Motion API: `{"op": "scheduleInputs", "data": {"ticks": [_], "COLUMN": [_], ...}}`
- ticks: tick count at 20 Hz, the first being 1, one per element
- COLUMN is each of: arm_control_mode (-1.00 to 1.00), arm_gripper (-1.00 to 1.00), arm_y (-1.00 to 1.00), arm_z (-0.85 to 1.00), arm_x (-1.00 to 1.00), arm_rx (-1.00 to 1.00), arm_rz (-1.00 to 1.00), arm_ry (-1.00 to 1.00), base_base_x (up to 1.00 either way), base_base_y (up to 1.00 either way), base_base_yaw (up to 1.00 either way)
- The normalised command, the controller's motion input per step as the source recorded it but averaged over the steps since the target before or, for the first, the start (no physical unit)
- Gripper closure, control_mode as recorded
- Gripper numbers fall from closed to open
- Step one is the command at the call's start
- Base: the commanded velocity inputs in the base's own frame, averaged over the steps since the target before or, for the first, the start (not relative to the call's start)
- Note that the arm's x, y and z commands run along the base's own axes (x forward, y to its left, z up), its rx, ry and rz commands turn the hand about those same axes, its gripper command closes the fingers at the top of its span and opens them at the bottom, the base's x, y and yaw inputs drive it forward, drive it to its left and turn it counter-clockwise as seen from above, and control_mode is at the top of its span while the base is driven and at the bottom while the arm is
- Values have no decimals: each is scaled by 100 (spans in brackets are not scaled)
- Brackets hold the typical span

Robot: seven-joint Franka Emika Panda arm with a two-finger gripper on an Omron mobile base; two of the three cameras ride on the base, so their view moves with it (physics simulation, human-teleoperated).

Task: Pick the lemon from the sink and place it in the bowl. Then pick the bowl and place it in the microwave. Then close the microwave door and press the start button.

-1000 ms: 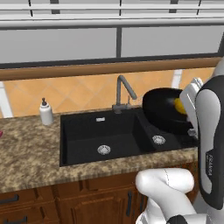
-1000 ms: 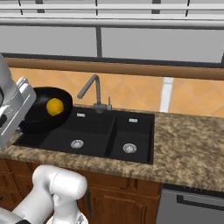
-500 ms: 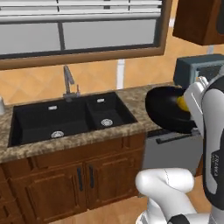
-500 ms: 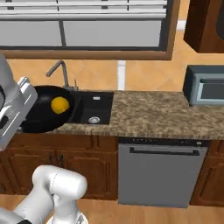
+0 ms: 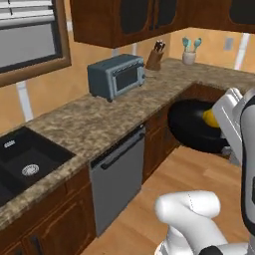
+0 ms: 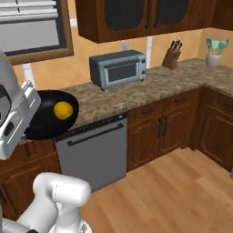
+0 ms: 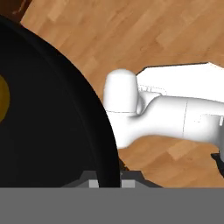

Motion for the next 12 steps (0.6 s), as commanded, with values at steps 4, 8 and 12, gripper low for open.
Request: {"op": "scheduleInputs", "data": {"ticks": [4,8,12], "arm_control_mode": [100,100,100], "arm_gripper": [100,100,100], "arm_y": [0,0,0], "arm_z": [0,0,0], "arm_x": [0,0,0], "arm_rx": [0,0,0], "arm_rz": [0,0,0], "arm_ry": [0,0,0], "base_base_x": [0,28,52], "base_base_y": [-13,-5,-54], "base_base_yaw": [-93,-72,-37]}}
